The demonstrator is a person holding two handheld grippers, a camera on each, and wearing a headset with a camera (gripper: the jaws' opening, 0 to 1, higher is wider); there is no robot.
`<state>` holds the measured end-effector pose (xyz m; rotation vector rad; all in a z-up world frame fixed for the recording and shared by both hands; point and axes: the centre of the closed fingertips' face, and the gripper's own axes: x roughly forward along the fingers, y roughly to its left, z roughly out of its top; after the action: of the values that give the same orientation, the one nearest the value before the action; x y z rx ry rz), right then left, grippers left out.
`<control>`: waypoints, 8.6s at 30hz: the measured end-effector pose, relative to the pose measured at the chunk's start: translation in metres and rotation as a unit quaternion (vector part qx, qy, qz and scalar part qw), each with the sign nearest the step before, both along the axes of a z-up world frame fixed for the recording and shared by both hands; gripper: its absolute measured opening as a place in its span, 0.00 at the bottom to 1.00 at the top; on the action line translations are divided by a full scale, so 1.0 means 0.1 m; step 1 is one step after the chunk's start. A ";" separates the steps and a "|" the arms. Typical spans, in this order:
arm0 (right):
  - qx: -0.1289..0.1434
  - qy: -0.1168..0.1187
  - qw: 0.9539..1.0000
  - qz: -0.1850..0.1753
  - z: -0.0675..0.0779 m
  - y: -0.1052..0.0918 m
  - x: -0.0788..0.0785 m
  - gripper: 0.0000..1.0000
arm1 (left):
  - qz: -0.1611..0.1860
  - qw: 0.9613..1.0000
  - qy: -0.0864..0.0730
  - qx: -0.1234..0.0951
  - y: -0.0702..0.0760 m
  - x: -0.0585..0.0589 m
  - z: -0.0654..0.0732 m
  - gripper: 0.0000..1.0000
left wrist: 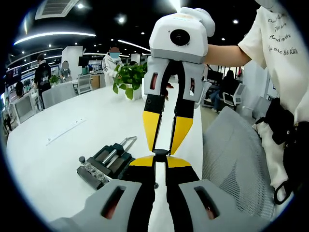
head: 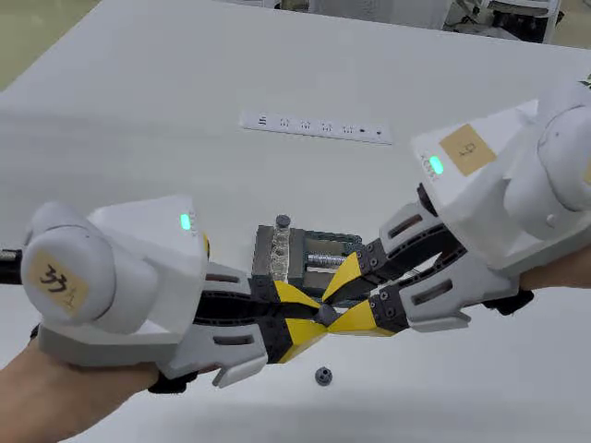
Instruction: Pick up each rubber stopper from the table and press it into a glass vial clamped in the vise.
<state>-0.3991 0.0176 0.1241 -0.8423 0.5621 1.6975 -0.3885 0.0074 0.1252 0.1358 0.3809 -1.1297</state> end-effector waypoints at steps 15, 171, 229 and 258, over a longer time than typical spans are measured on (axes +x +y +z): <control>-0.024 0.014 1.000 0.009 -0.06 0.00 0.00 0.07 | 0.011 1.000 0.014 -0.020 -0.01 0.01 -0.07 0.04; -0.265 -0.095 0.959 0.014 -0.95 0.52 1.56 0.08 | 0.200 0.975 0.099 0.014 0.77 0.22 -0.79 0.98; -0.213 -0.035 0.976 0.021 -0.90 0.49 1.53 0.00 | 0.196 0.973 0.121 0.020 0.79 0.18 -0.95 0.97; -0.261 -0.032 0.964 0.037 -0.93 0.45 1.53 0.00 | 0.199 0.971 0.135 0.000 0.74 0.26 -1.01 0.96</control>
<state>-0.2459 0.0631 0.0315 -1.3002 0.9681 1.6014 -0.3625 0.0811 0.0237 -0.0952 0.6202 -0.7497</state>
